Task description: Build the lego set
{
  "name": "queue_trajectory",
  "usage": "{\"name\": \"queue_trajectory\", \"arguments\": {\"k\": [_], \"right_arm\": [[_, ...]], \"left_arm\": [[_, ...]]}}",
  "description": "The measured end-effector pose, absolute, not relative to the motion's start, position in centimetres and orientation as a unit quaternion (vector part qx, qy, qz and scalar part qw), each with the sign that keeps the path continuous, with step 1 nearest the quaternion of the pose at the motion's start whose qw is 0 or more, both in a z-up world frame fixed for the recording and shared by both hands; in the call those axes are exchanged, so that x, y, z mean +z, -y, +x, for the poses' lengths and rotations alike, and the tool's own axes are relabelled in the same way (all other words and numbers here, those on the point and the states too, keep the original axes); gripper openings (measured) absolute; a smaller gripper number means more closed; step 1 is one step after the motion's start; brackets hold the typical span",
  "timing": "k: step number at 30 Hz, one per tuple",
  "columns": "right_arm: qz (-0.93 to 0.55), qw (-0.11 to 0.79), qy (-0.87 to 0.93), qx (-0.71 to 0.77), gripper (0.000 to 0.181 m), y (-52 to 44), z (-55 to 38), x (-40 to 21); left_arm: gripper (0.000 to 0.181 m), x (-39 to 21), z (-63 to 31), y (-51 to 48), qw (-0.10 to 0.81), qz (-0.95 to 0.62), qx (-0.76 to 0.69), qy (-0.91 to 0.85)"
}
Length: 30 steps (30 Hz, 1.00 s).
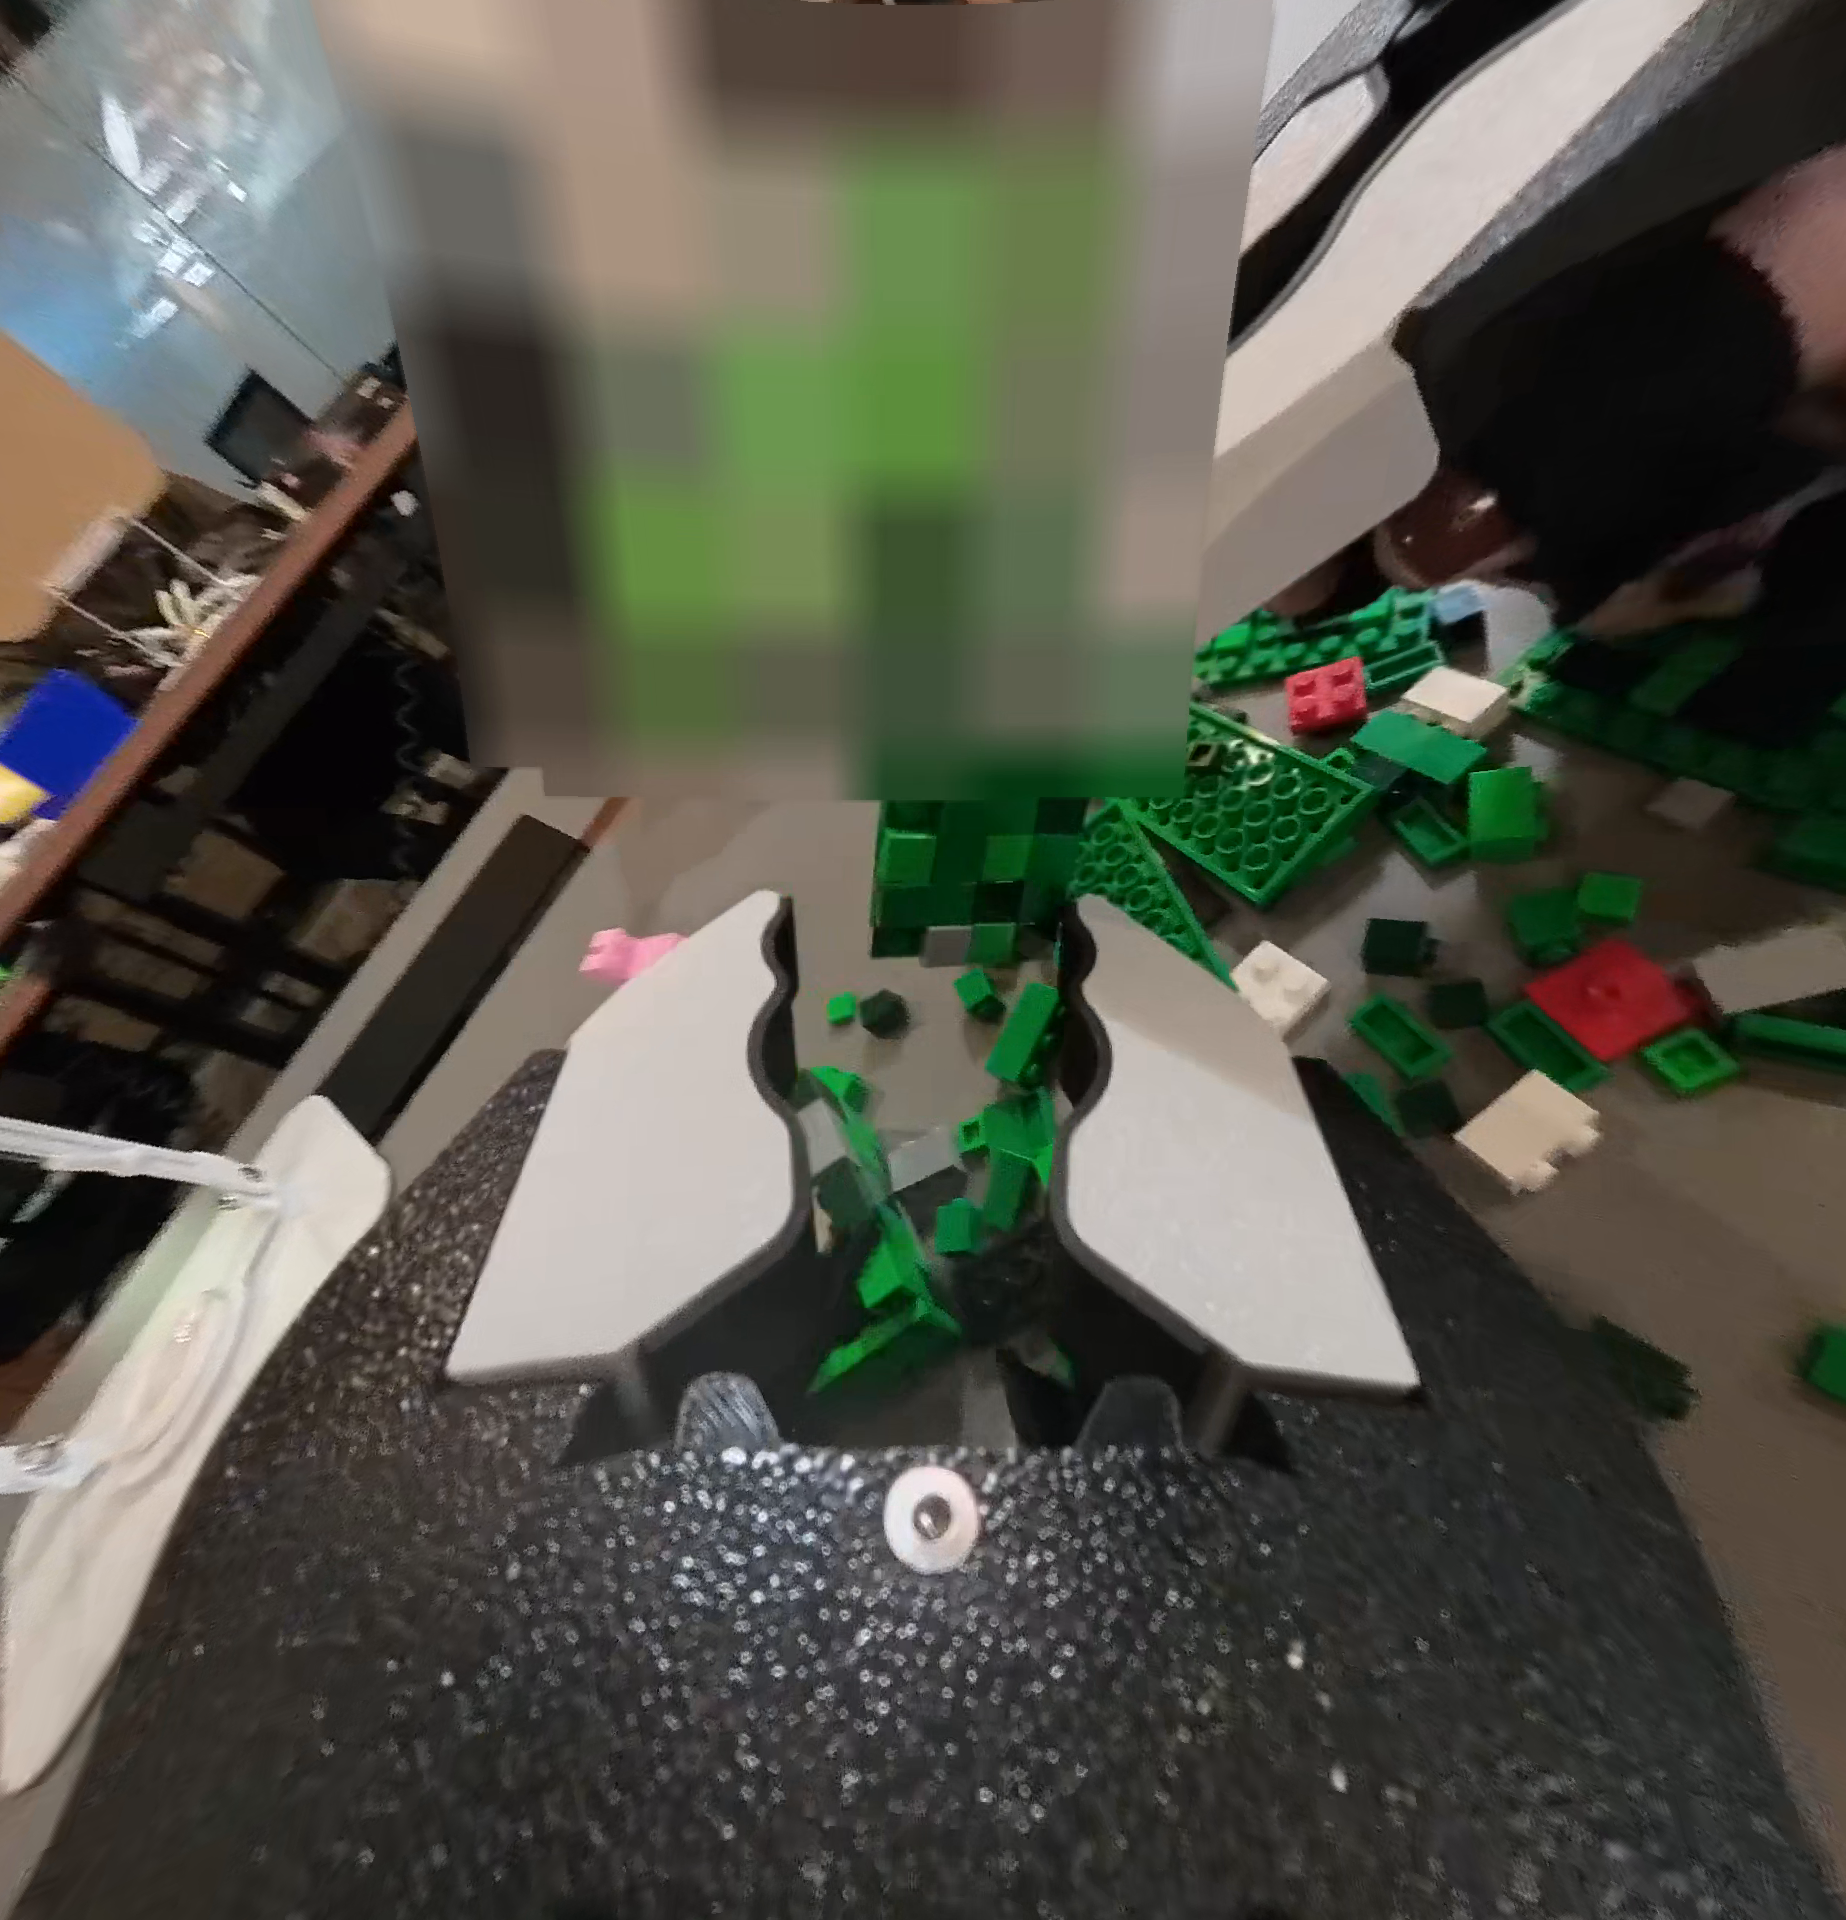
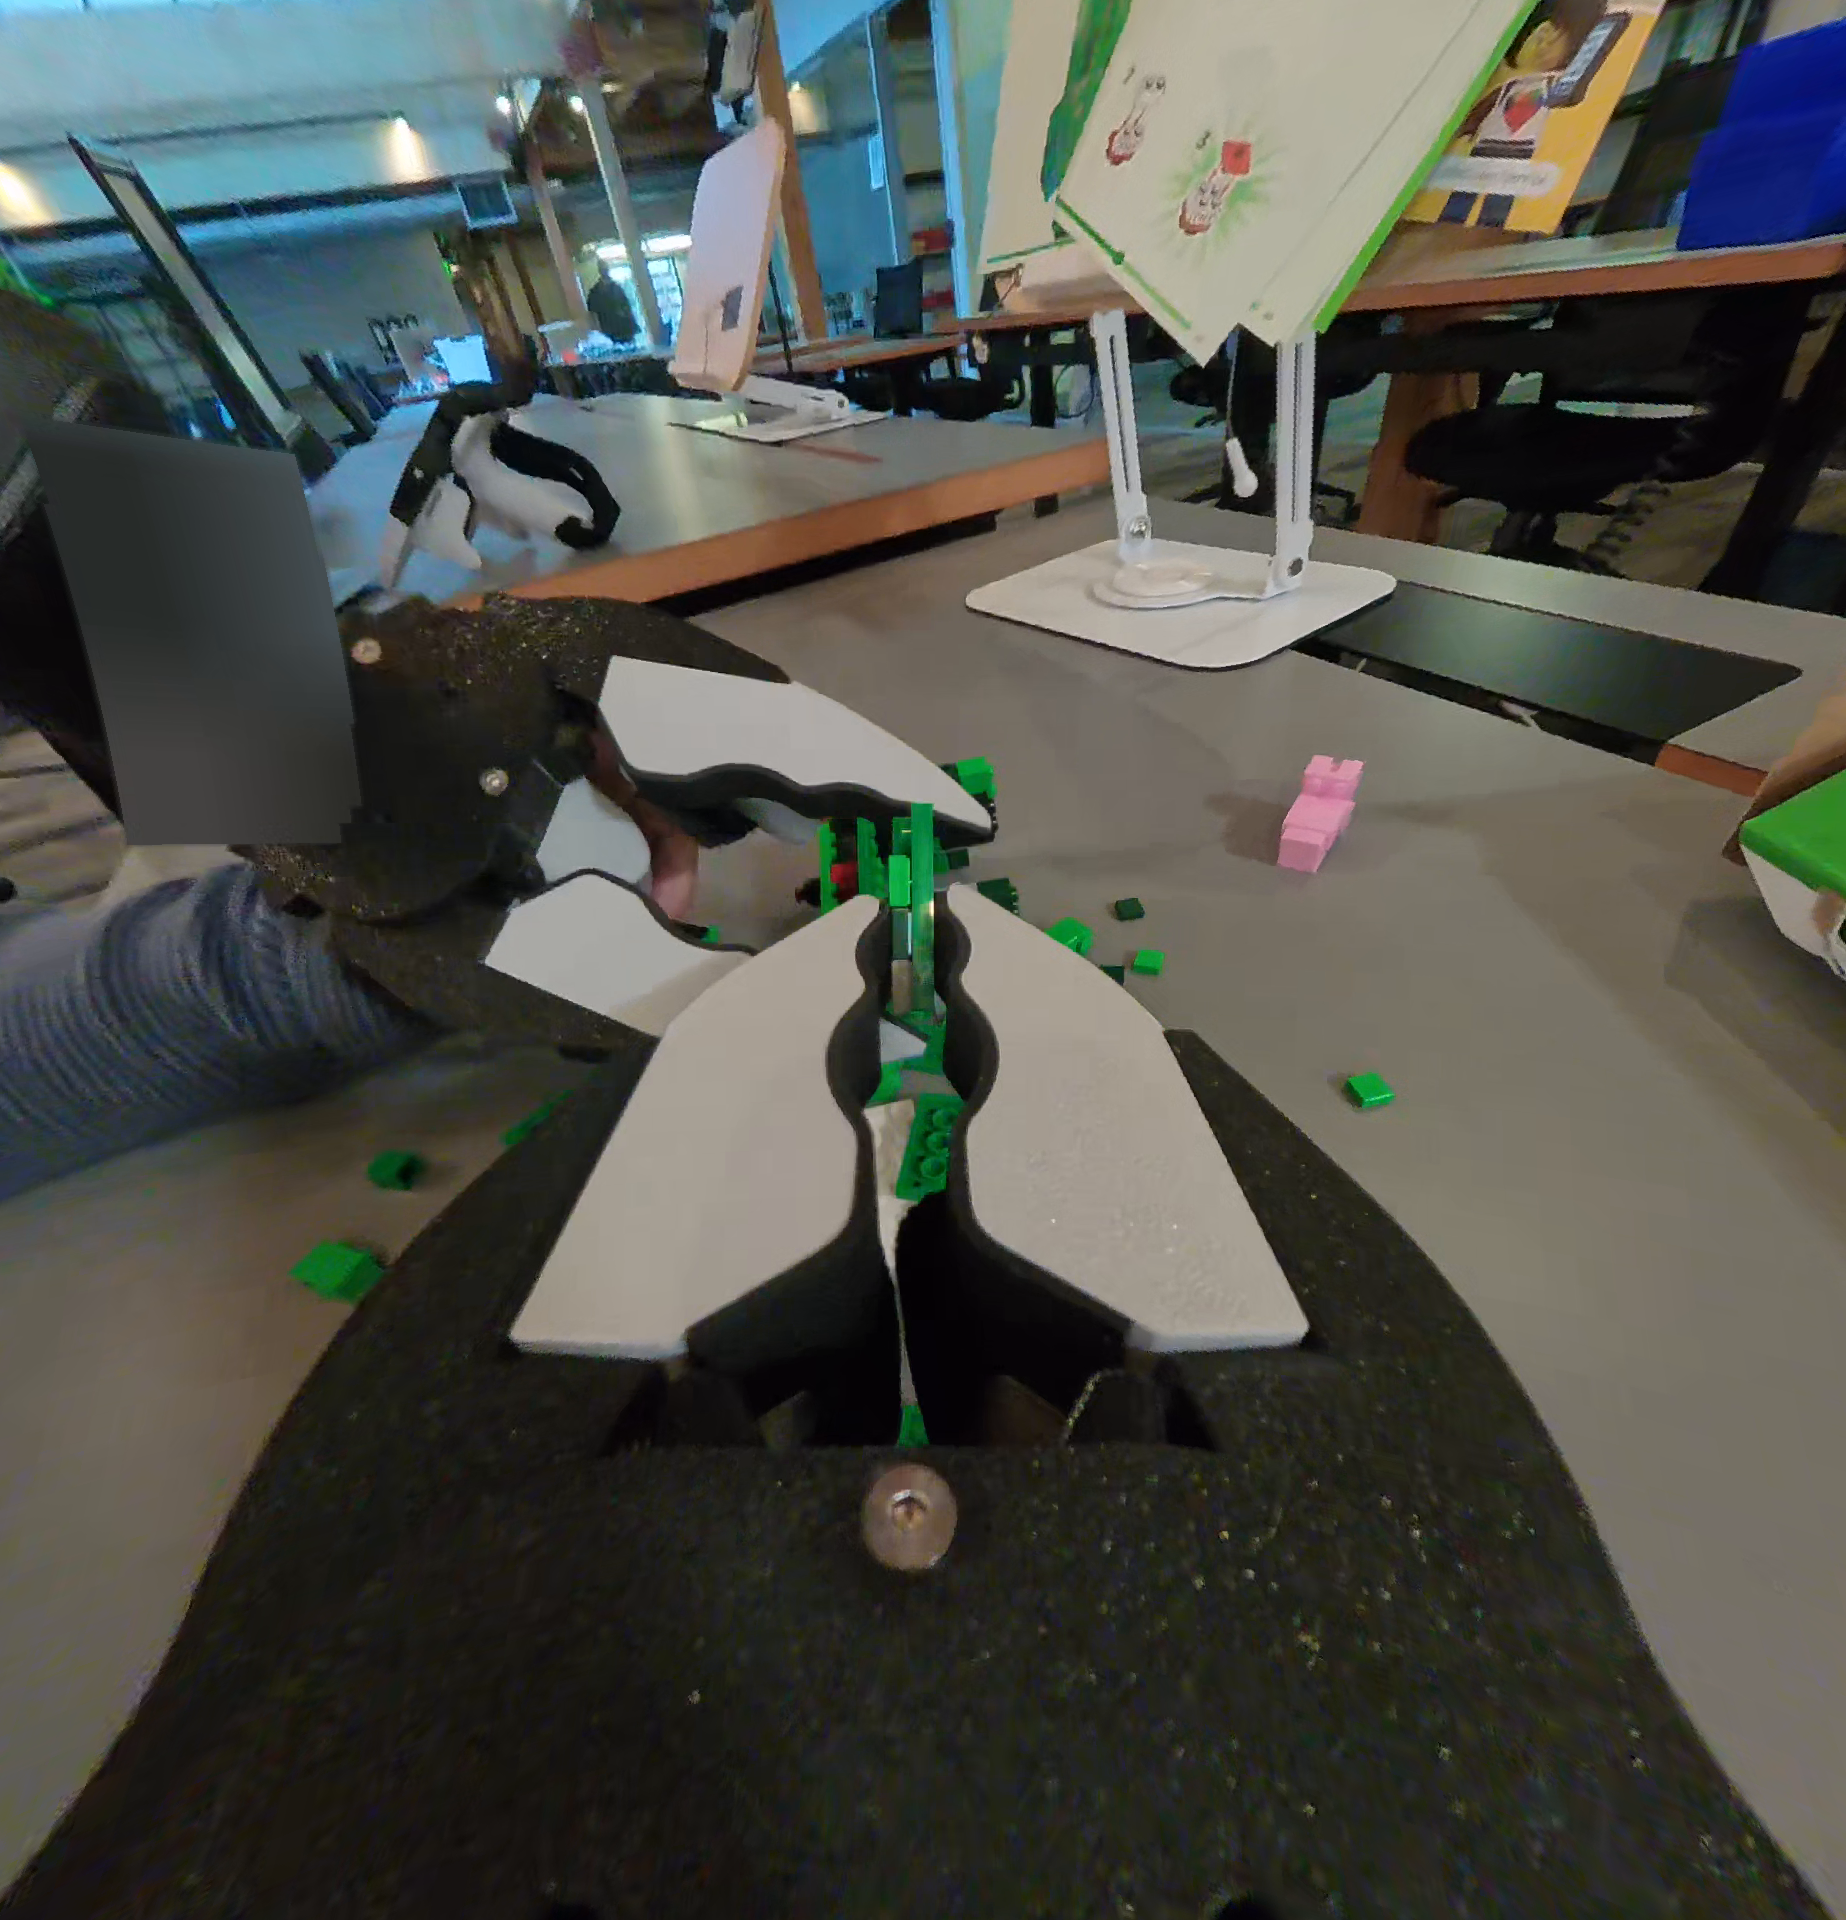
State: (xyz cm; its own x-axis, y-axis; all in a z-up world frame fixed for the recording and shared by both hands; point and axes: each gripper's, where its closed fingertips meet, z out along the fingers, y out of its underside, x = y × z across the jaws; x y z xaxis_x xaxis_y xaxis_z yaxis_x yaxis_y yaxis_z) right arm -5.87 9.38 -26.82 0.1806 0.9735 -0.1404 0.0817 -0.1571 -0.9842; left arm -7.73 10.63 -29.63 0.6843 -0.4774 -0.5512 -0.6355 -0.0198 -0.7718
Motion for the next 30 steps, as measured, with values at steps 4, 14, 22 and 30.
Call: {"name": "queue_trajectory", "arguments": {"k": [4,14,22,30], "right_arm": [[-0.603,0.487,0.427,0.466,0.007,-9.7,-5.7,-26.5],[-0.603,0.483,0.412,0.483,0.006,-9.5,-5.7,-26.1],[-0.638,0.478,0.336,0.501,0.007,-10.1,-5.8,-25.8],[-0.666,0.466,0.311,0.493,0.007,-10.3,-5.9,-26.7]], "left_arm": [[0.050,-28.7,-7.7,-10.6,0.603,-0.680,0.116,-0.401],[0.031,-27.6,-6.3,-9.6,0.625,-0.630,0.144,-0.439],[0.031,-27.4,-6.5,-10.1,0.621,-0.649,0.149,-0.414],[0.030,-28.3,-6.6,-10.2,0.606,-0.661,0.130,-0.423]]}}
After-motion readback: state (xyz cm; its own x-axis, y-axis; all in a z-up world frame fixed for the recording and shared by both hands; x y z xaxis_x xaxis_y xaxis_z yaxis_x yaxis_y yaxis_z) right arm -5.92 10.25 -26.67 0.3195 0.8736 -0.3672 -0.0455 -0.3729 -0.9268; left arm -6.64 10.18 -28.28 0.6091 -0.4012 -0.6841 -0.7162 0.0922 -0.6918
